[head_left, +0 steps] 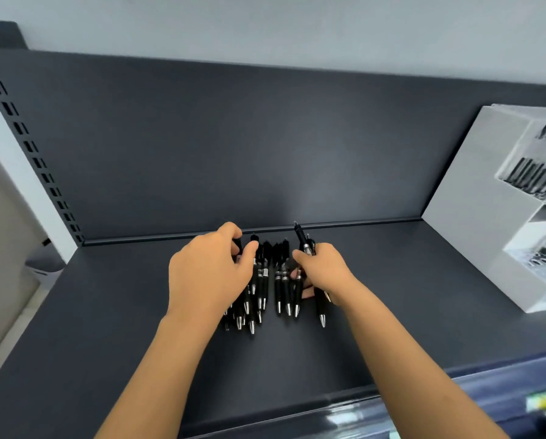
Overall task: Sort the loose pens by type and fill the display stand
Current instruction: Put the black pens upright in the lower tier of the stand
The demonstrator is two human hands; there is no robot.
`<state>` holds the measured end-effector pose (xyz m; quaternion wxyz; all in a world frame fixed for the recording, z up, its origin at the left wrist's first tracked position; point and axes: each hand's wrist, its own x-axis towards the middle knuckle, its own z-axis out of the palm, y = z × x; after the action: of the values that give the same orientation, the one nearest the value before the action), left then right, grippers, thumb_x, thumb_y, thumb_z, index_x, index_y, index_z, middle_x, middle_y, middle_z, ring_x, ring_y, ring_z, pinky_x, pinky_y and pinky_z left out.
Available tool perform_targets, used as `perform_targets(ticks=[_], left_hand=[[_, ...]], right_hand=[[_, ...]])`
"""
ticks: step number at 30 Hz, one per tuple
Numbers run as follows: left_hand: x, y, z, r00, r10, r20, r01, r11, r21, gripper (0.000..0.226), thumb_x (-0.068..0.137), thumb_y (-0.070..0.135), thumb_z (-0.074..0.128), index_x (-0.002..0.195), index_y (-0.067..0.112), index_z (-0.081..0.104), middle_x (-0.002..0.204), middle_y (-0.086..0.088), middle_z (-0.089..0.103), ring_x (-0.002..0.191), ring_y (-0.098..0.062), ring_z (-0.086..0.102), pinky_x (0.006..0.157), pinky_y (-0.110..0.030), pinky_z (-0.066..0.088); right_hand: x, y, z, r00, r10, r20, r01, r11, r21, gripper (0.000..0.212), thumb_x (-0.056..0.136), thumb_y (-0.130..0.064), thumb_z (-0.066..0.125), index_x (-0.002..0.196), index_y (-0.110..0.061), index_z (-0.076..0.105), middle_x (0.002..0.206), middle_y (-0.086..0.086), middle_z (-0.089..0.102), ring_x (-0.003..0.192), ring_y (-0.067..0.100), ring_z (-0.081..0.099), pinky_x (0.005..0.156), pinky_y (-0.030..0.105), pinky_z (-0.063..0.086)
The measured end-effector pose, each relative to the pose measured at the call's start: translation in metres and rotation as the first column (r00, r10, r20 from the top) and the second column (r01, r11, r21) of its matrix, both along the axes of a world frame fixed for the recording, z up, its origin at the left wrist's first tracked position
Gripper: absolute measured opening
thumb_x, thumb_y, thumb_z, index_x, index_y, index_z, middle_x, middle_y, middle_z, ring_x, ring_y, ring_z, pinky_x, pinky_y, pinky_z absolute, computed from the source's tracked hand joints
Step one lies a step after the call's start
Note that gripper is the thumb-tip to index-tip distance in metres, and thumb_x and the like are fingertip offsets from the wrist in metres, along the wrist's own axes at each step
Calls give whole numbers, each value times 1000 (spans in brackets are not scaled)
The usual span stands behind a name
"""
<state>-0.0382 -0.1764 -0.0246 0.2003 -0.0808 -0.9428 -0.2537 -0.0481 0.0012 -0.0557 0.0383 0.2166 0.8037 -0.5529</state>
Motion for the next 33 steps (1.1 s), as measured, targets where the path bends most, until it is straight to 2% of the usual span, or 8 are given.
perform_targets(ticks=[4, 8, 12, 16, 20, 23, 27, 33], left_hand=[[4, 31, 3, 989, -137, 52, 131, 986, 103, 19, 87, 49, 58, 95, 32, 62, 78, 20, 67, 72, -3, 57, 59, -23, 42], [7, 85, 12, 906, -410, 107, 346, 861, 374, 20, 82, 49, 65, 88, 30, 68, 75, 19, 67, 65, 0, 59, 66, -21, 48], [20, 156, 32, 769, -627, 130, 461, 683, 567, 24, 80, 41, 73, 94, 22, 68, 79, 9, 70, 56, -7, 66, 58, -7, 46], [29, 222, 51, 604, -770, 207, 522, 577, 628, 27, 76, 35, 79, 98, 23, 69, 82, 7, 74, 78, -6, 70, 70, -12, 49], [44, 306, 65, 407, -885, 226, 596, 445, 668, 24, 78, 10, 78, 100, 17, 69, 78, -3, 73, 62, -21, 63, 65, -18, 50], [47, 359, 70, 516, -855, 58, 588, 403, 701, 21, 83, 9, 73, 103, 15, 70, 90, -4, 74, 76, -10, 68, 75, -21, 54], [40, 407, 64, 665, -728, -170, 632, 426, 647, 19, 91, 11, 63, 109, 18, 63, 96, 4, 71, 88, -9, 67, 83, -25, 55], [35, 422, 46, 619, -755, -216, 776, 544, 319, 51, 97, 18, 53, 145, 20, 34, 109, 11, 66, 99, -1, 62, 91, -18, 49]], right_hand=[[22, 20, 14, 997, -74, -29, 63, 957, -282, 12, 98, -13, 47, 101, -3, 53, 76, 11, 65, 53, 23, 62, 47, 29, 54], [55, 55, 43, 988, -117, -103, 38, 822, -568, 20, 98, -15, 49, 102, 1, 61, 74, 10, 66, 56, 24, 65, 54, 33, 56], [90, 96, 62, 965, -129, -226, -35, 795, -605, 28, 98, -15, 49, 109, 5, 65, 72, 13, 66, 59, 20, 64, 56, 33, 56], [120, 164, 71, 948, -205, -244, -32, 700, -714, 33, 98, -21, 49, 113, 3, 66, 73, 16, 65, 61, 22, 67, 56, 33, 57], [148, 249, 80, 936, -240, -258, 5, 742, -670, 32, 99, -25, 48, 110, -1, 65, 83, 20, 71, 68, 28, 69, 58, 37, 59], [164, 307, 82, 900, -308, -309, 121, 856, -502, 28, 97, -30, 52, 110, -8, 64, 90, 20, 73, 71, 29, 69, 61, 37, 60], [172, 362, 77, 803, -398, -443, 293, 912, -288, 28, 97, -36, 50, 106, -12, 63, 59, 4, 59, 45, 18, 46, 41, 30, 43], [156, 385, 69, 706, -503, -498, 286, 846, -449, 40, 94, -47, 47, 102, -10, 61, 57, -1, 33, 45, 15, 24, 42, 27, 22]])
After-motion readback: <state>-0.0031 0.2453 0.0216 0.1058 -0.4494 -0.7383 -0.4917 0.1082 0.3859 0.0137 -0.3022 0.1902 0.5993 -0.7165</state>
